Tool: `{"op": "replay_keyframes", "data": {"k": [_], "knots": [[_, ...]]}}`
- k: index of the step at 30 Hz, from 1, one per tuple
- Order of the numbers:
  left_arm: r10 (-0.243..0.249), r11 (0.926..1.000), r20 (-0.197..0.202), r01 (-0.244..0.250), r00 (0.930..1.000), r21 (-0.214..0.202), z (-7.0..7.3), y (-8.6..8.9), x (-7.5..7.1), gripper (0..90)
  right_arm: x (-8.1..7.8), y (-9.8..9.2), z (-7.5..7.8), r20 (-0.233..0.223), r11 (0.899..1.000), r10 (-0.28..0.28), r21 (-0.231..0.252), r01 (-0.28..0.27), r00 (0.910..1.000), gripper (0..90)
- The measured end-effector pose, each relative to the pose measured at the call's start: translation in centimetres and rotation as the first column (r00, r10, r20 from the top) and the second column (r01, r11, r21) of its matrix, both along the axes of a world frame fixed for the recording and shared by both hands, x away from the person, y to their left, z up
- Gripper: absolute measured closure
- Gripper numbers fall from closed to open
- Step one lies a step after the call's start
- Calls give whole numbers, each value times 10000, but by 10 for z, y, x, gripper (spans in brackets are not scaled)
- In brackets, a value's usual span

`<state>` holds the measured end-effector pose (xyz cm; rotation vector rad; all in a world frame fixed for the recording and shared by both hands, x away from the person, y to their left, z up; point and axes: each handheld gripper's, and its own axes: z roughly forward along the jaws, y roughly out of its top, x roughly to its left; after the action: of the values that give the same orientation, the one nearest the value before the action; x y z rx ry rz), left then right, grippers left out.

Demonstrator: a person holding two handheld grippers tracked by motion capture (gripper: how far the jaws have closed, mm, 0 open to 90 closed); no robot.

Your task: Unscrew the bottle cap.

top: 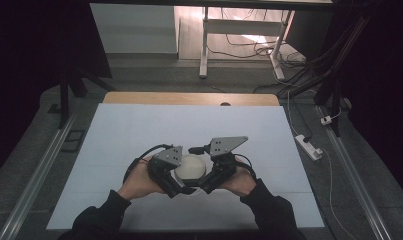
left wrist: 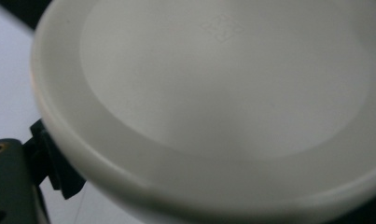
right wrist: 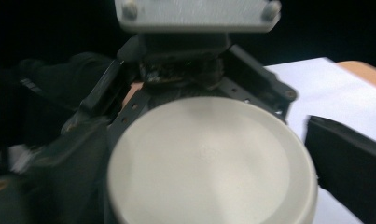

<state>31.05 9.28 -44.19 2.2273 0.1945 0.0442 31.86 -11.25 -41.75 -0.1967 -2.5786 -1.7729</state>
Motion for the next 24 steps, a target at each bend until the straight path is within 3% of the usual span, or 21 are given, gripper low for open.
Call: {"op": "replay_keyframes", "data": {"k": [2, 4, 10, 12, 17, 24], "knots": [[347, 9994, 7, -347, 9994, -5, 0, 1, 1, 76, -4, 1, 4, 376, 9969, -756, -187, 764, 9964, 1], [665, 9978, 14, -665, 9978, -10, 0, 1, 2, 76, -7, 2, 4, 455, 9911, -1279, -316, 1294, 9907, 0], [1178, 9930, 22, -1178, 9930, -7, 0, 2, 3, 75, -11, 9, -3, 880, 9703, -2292, -580, 2347, 9694, 16], [1219, 9925, -21, -1219, 9925, -118, 0, 3, 4, 76, -11, 8, -4, 808, 9734, -2216, -410, 2254, 9718, 64], [976, 9952, -26, -976, 9952, -62, 0, 4, 3, 76, -12, 8, -6, 838, 9769, -2099, -240, 2126, 9741, 69], [121, 9999, -161, -121, 9998, 38, -1, 4, 3, 76, -3, 3, -7, 154, 9952, -934, -270, 937, 9955, 70]]}}
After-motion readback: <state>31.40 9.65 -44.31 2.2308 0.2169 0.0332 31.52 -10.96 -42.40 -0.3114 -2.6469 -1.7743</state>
